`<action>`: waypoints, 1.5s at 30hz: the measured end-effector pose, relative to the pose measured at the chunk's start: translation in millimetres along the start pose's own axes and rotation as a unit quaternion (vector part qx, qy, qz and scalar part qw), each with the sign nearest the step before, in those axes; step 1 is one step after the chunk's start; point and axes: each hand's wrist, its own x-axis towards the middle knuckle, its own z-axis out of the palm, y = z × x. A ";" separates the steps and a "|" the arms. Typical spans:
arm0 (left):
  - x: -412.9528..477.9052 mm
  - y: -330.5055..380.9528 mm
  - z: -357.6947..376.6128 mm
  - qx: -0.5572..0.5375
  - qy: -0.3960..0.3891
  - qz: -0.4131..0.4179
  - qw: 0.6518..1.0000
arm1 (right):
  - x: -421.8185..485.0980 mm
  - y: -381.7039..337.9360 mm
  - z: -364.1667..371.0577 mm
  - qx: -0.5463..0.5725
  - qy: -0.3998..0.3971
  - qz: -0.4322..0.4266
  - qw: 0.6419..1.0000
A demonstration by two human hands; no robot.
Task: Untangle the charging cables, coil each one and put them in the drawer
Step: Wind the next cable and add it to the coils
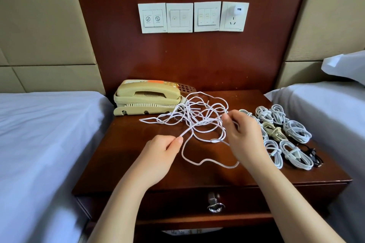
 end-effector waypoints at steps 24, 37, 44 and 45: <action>1.1 18.7 11.5 -0.161 -0.056 -0.023 0.985 | -4.4 -27.1 -7.2 0.150 -0.106 -0.023 0.983; 8.4 36.2 13.3 -0.589 0.035 -0.143 0.794 | -21.4 -35.3 8.8 -0.050 -0.375 -0.098 0.921; 11.7 27.9 16.1 -0.509 0.111 -0.124 0.845 | -32.4 -54.0 4.5 -0.112 -0.389 -0.105 0.908; 12.4 26.6 16.7 -0.480 0.122 -0.118 0.861 | -32.6 -57.1 3.0 -0.111 -0.375 -0.112 0.913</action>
